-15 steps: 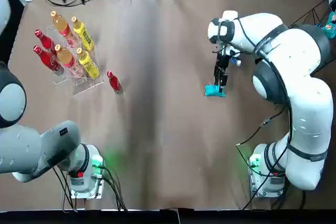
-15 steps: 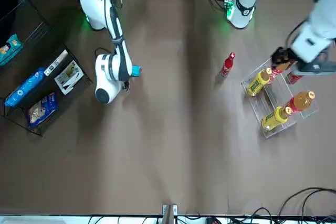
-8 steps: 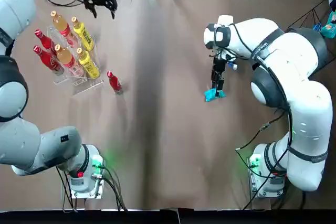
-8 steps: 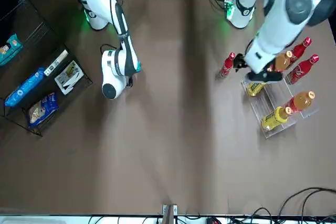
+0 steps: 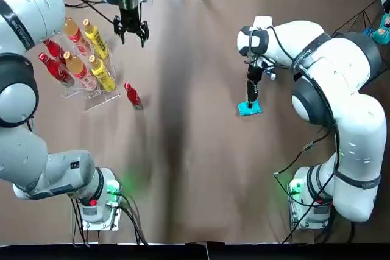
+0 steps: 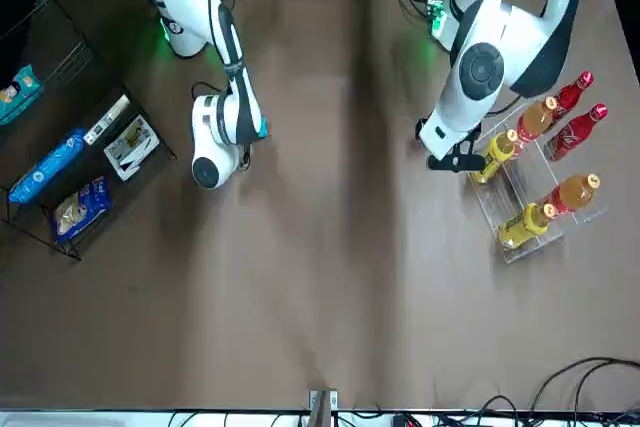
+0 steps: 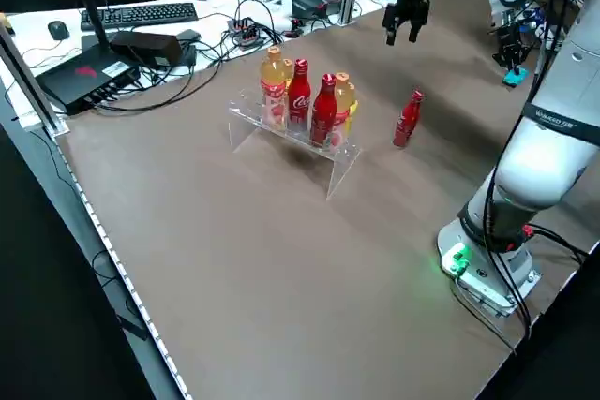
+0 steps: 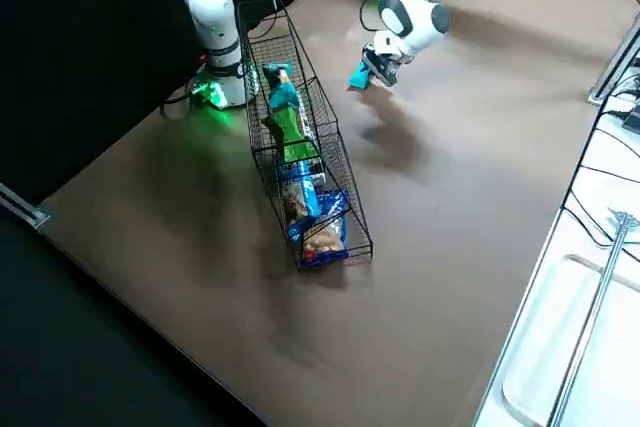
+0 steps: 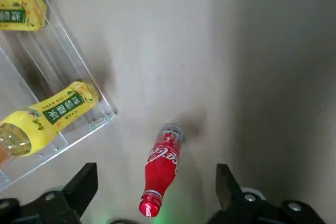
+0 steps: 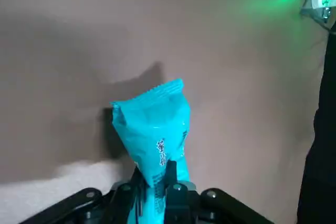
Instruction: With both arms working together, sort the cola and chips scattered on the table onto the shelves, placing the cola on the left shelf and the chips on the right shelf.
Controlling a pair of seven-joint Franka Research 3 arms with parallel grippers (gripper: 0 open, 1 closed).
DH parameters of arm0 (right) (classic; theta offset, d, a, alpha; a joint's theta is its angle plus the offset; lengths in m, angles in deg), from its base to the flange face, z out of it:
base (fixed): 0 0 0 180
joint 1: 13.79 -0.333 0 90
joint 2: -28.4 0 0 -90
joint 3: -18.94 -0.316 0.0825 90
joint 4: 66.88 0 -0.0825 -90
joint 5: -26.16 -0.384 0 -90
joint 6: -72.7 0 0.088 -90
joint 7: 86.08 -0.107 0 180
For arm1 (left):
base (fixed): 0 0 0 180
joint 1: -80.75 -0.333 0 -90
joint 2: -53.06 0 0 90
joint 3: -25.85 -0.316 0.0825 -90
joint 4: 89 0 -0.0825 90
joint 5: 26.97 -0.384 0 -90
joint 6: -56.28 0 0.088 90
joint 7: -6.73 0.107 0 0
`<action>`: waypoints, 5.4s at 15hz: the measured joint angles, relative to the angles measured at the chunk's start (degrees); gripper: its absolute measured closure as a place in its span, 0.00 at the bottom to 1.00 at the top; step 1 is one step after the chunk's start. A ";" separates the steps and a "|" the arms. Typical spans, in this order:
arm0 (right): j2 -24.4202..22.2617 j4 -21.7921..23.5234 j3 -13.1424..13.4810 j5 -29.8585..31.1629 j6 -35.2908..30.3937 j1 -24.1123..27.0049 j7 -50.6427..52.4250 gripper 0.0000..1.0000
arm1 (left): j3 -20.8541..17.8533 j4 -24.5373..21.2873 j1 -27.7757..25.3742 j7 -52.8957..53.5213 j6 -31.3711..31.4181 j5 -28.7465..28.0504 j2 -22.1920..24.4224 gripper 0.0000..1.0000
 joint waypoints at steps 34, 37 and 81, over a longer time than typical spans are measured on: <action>-2.10 -39.26 50.94 40.33 -53.88 1.26 67.36 0.84 | 0.03 -20.27 -1.66 -0.58 4.41 6.51 5.68 0.43; -3.06 -38.48 51.11 40.33 -53.30 1.45 67.65 0.84 | 0.00 -20.33 -1.89 -0.59 3.26 6.55 5.68 0.46; -17.45 -33.39 11.76 47.78 -53.01 30.93 53.86 0.60 | -0.36 18.38 -14.11 11.65 -23.01 1.19 5.83 0.69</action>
